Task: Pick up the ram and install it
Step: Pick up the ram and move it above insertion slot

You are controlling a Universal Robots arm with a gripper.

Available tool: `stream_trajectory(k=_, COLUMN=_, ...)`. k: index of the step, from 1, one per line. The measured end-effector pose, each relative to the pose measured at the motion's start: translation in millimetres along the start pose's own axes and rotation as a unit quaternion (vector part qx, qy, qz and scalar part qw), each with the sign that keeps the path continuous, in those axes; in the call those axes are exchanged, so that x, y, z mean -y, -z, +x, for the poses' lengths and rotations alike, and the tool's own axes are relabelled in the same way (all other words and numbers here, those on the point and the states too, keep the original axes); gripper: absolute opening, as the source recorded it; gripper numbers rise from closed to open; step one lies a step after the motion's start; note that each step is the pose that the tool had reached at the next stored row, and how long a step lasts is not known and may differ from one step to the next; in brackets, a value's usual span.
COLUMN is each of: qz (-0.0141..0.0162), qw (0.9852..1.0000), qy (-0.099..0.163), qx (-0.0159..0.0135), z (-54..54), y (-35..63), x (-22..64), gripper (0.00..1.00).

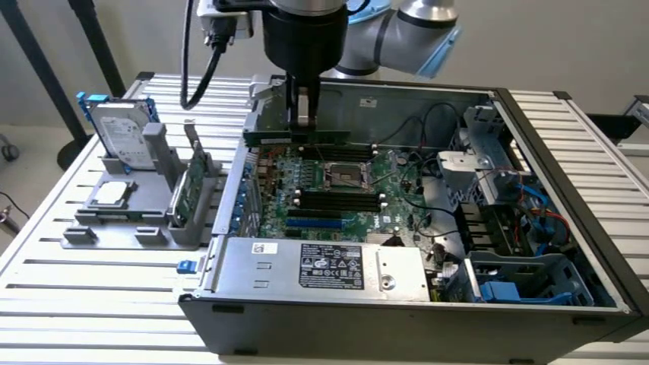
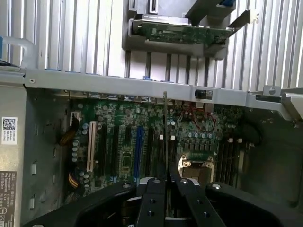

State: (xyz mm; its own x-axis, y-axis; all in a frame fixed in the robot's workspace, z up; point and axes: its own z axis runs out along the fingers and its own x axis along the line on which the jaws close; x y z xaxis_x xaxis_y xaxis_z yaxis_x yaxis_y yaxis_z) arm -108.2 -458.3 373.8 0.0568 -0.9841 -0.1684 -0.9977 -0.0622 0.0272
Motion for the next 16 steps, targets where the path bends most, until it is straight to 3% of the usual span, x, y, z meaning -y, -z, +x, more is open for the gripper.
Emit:
stream_trajectory(k=6, qz=-0.0003, qw=1.0000, qy=0.000, qx=-0.0051, z=-6.1, y=-7.8, x=24.6, gripper=0.14)
stream_trajectory(k=16, qz=-0.0009, qw=0.9999, qy=-0.001, qx=-0.0159, z=-37.0, y=-24.8, x=46.2, gripper=0.14)
